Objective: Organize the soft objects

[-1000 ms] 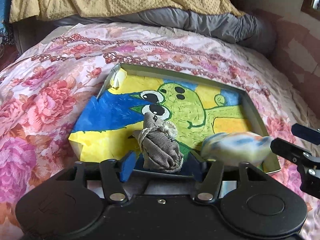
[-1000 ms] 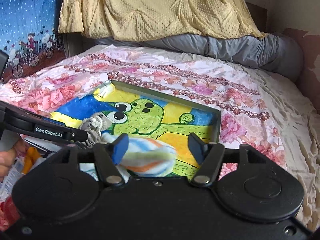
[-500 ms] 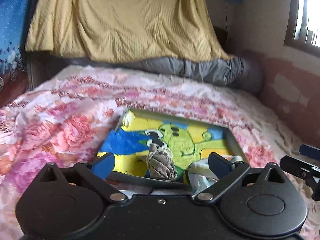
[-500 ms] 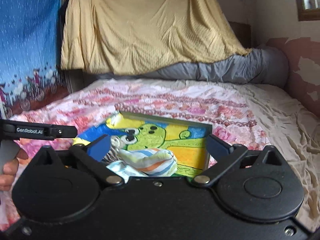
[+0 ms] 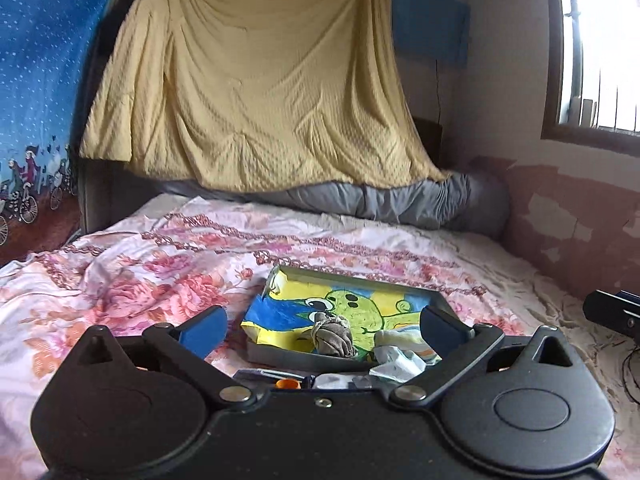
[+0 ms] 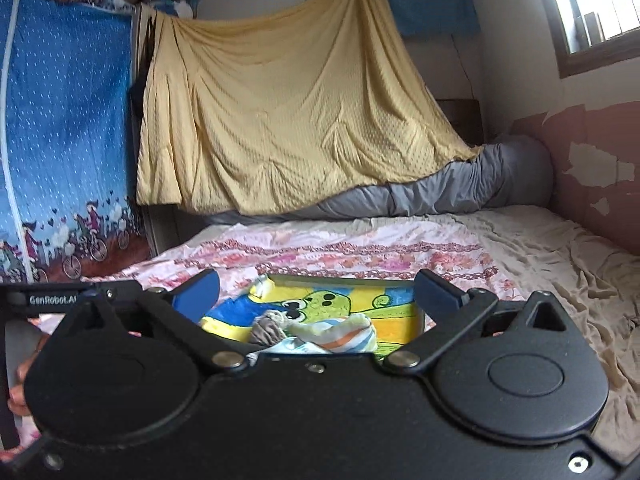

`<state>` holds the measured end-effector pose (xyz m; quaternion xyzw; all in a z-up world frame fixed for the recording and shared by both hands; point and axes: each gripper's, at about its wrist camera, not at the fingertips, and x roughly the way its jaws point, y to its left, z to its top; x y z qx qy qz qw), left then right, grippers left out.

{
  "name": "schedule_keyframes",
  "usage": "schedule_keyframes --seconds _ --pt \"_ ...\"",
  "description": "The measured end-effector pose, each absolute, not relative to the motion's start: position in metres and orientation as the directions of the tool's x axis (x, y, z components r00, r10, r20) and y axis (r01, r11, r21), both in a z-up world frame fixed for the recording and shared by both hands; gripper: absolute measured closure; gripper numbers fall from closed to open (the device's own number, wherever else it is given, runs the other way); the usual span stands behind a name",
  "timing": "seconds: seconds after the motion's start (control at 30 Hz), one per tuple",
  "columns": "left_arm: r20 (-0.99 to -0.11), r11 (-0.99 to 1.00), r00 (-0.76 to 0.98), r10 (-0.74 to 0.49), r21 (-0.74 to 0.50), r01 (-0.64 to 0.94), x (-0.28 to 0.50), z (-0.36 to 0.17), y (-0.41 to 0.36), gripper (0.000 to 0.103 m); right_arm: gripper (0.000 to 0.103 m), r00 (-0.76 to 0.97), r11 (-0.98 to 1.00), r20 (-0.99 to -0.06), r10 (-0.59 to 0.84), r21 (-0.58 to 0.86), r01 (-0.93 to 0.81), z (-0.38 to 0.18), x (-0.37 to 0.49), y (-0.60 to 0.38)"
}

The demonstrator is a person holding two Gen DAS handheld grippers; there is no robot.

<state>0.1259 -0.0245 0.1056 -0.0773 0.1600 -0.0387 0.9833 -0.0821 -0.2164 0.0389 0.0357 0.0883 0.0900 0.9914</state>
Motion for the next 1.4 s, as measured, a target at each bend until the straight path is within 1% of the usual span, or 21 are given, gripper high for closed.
schedule_keyframes --seconds 0.2,0.4,0.6,0.9,1.2,1.4 --pt "-0.268 0.982 0.958 -0.101 -0.183 0.052 0.077 0.109 -0.016 0.001 0.0 0.974 0.98 -0.144 0.173 0.118 -0.157 0.038 -0.112 -0.215" --pt "-0.238 0.986 0.968 -0.085 -0.16 0.047 0.038 0.106 -0.013 0.001 0.0 0.974 0.98 -0.152 0.167 0.136 -0.146 0.026 -0.135 -0.209" --pt "-0.23 0.987 0.97 -0.078 -0.156 0.043 0.008 0.099 -0.01 0.001 0.0 0.974 0.979 -0.156 0.164 0.145 -0.141 0.022 -0.144 -0.202" --pt "-0.242 0.989 0.969 -0.056 -0.145 0.021 -0.016 0.08 -0.005 0.001 0.0 0.978 0.984 -0.166 0.128 0.147 -0.104 0.007 -0.163 -0.197" --pt "-0.319 0.99 0.945 -0.066 -0.141 0.021 -0.018 0.047 -0.002 0.001 0.0 0.969 0.991 -0.228 0.096 0.11 -0.072 -0.022 -0.167 -0.195" --pt "-0.343 0.99 0.937 -0.065 -0.137 0.019 -0.018 0.033 -0.004 0.001 0.0 0.965 0.993 -0.244 0.099 0.089 -0.08 -0.027 -0.165 -0.192"
